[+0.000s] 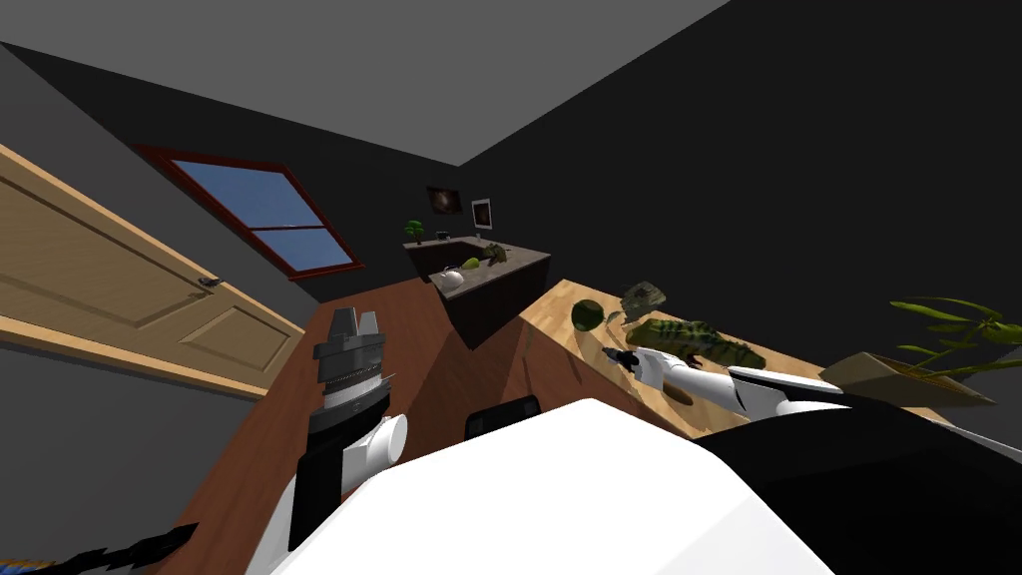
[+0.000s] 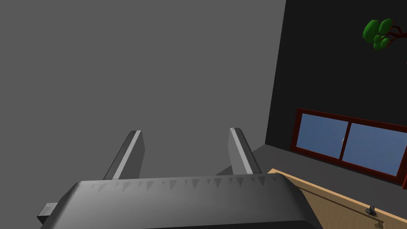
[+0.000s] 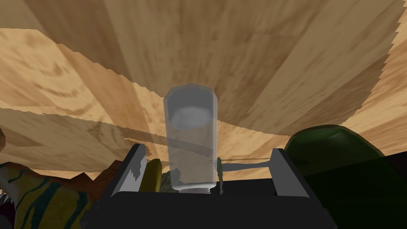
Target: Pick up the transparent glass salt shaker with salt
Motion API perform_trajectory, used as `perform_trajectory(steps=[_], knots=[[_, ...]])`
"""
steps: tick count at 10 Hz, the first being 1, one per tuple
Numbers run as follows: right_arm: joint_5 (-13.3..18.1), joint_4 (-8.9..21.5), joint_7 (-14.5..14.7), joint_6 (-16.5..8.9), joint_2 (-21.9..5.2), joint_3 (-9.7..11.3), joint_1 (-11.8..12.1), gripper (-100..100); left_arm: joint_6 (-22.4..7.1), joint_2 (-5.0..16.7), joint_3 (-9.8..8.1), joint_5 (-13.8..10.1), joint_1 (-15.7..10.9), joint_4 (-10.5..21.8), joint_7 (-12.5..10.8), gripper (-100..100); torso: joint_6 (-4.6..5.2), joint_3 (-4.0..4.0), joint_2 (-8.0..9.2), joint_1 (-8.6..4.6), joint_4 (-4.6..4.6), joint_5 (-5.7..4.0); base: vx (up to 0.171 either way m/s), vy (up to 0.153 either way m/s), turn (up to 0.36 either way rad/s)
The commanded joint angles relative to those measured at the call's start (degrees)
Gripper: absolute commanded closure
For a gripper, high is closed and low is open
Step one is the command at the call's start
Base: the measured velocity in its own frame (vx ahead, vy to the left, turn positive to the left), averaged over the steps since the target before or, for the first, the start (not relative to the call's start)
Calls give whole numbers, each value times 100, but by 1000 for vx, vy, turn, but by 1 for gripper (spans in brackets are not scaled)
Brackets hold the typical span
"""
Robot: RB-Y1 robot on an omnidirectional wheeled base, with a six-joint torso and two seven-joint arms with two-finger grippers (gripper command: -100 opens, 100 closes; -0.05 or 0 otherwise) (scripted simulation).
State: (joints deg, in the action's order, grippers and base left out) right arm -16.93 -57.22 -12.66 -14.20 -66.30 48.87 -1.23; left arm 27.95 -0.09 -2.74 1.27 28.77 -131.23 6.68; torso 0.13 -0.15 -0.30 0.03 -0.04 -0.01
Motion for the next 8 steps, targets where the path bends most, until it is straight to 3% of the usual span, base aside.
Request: perform_trajectory(steps=[1, 2, 4, 5, 6, 7, 8], knots=[[-11, 53, 141, 149, 55, -175, 188, -100, 0, 0, 0, 0, 0, 0, 0, 0, 0, 0, 0, 0, 0, 0, 120, 17, -6], [-11, 133, 385, 407, 161, -397, 411, -100, 0, 0, 0, 0, 0, 0, 0, 0, -1, -7, -10, 3, -3, 1, 133, 19, 0], [-11, 133, 385, 407, 161, -515, 547, -100, 0, 0, 0, 0, 0, 0, 0, 0, -2, -10, -14, 0, -5, 2, 79, 0, 0], [-11, 213, 629, 665, 268, -760, 787, -100, 0, 0, 0, 0, 0, 0, 0, 0, -3, 0, 3, -4, -1, 0, 85, -2, 3], [-11, 213, 629, 665, 268, -855, 907, -100, 0, 0, 0, 0, 0, 0, 0, 0, -3, -3, -3, -5, -1, -1, 93, 8, -1], [-11, 293, 872, 923, 375, -1050, 1105, -100, 0, 0, 0, 0, 0, 0, 0, 0, -4, -5, -6, -4, -2, -2, 137, 34, 0], [-11, 293, 872, 923, 375, -1180, 1253, -100, 0, 0, 0, 0, 0, 0, 0, 0, -6, -13, -21, 5, -4, -1, 108, 21, -9]])
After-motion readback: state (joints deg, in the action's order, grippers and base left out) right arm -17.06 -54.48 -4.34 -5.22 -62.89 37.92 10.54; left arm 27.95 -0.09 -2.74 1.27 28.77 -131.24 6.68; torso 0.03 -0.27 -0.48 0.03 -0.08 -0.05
